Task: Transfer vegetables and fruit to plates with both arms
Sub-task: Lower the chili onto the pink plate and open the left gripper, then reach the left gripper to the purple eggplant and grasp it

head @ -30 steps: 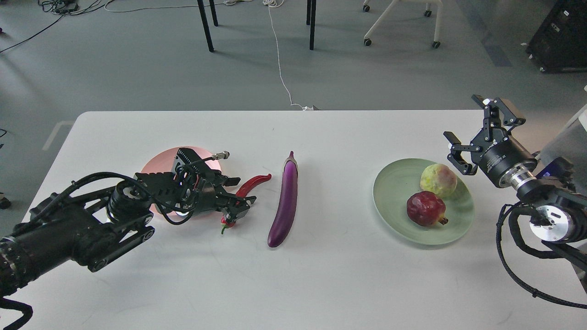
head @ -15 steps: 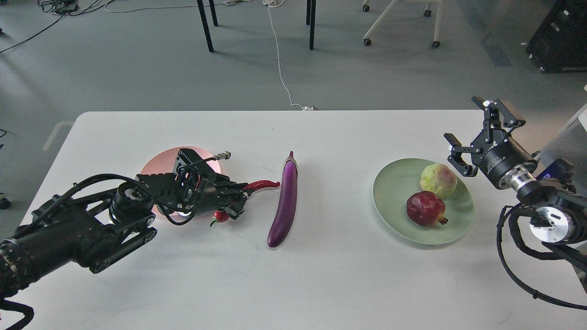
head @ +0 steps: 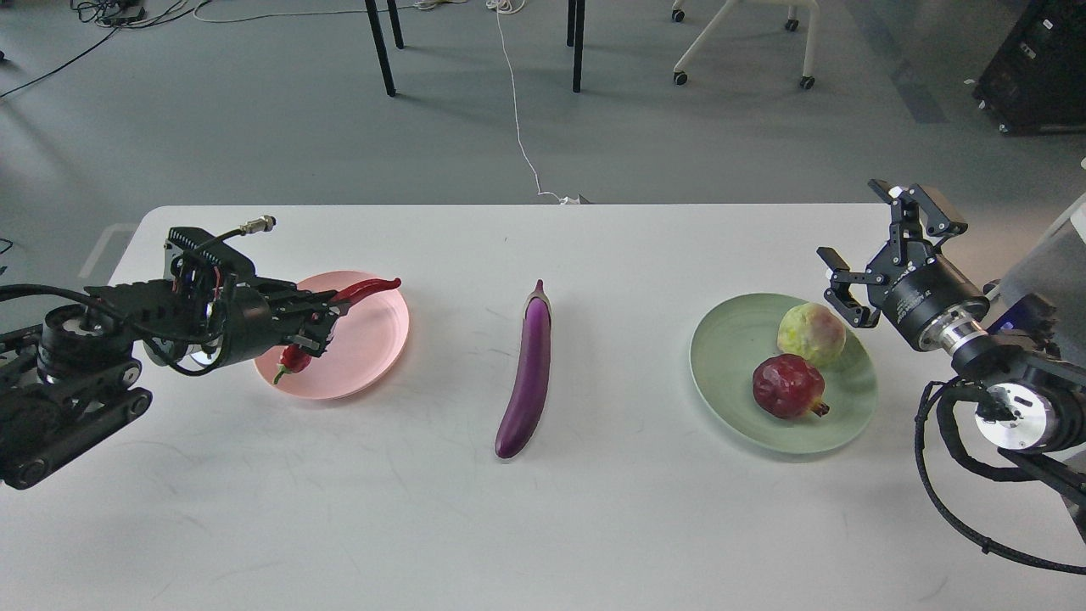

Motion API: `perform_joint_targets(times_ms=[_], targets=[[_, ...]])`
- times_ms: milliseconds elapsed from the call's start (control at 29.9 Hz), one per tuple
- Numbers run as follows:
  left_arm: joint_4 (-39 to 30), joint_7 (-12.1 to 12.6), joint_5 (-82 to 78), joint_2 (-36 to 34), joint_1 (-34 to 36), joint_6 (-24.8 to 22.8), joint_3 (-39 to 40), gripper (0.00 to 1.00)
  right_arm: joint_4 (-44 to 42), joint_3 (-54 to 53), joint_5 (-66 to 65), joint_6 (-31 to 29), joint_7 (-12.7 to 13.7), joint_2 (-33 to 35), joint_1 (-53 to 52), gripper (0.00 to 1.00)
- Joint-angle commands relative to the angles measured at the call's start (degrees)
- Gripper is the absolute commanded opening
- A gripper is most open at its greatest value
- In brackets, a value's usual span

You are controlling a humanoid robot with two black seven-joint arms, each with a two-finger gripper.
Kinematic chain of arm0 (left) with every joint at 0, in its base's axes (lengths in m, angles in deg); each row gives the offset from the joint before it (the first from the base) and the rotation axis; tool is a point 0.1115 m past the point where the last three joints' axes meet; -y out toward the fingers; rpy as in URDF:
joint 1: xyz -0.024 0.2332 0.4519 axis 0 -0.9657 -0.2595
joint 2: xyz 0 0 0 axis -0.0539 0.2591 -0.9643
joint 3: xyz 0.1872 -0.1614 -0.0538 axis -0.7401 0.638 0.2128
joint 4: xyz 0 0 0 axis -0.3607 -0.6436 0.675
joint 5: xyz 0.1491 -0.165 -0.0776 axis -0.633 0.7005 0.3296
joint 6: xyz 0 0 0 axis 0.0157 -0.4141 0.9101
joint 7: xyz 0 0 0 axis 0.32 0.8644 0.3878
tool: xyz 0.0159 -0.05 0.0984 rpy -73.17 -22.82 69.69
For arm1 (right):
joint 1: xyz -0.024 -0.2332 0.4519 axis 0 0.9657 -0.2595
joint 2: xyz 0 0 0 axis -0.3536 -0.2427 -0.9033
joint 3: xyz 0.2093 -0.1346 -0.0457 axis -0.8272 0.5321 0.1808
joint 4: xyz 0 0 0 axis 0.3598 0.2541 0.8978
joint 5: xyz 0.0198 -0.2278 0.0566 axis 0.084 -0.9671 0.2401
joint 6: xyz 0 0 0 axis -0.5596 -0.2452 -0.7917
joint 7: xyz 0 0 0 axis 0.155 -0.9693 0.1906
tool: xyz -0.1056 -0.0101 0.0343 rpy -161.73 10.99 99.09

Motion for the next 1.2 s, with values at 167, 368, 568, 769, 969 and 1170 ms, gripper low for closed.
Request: perform_joint_targets(times_ms=[167,368,568,769,969,1170], targets=[[3.2,-0.1,4.1,1.7,-0.7,2.6,0.3,0.98,0.0,0.0,0.0,0.0,0.0,0.3,0.0,0.97],[-3.5,0.8,6.3,2.0,0.3,2.5,0.7,0.98,0.0,0.0,0.0,0.0,0.0,0.4,0.0,0.97],[-12.7,10.4,7.7,7.6,1.8,0.8,0.6,0.98,0.0,0.0,0.0,0.0,0.0,0.3,0.3,0.97],[-11.2,14.1,8.0,17.9,1.5,-0.5,-0.3,0.97,0.0,0.0,0.0,0.0,0.0,0.4,0.4,0.97],[-5.3,15.1,7.7,23.4,0.8,-1.5,-0.5,0.95,0.0,-0.1,0.0,0.0,0.0,0.5,0.4,0.97],[-1.0,15.1,7.9,26.4,0.6,-1.4,-2.2,0.92,0.0,-0.1,0.0,0.0,0.0,0.9,0.7,0.97]])
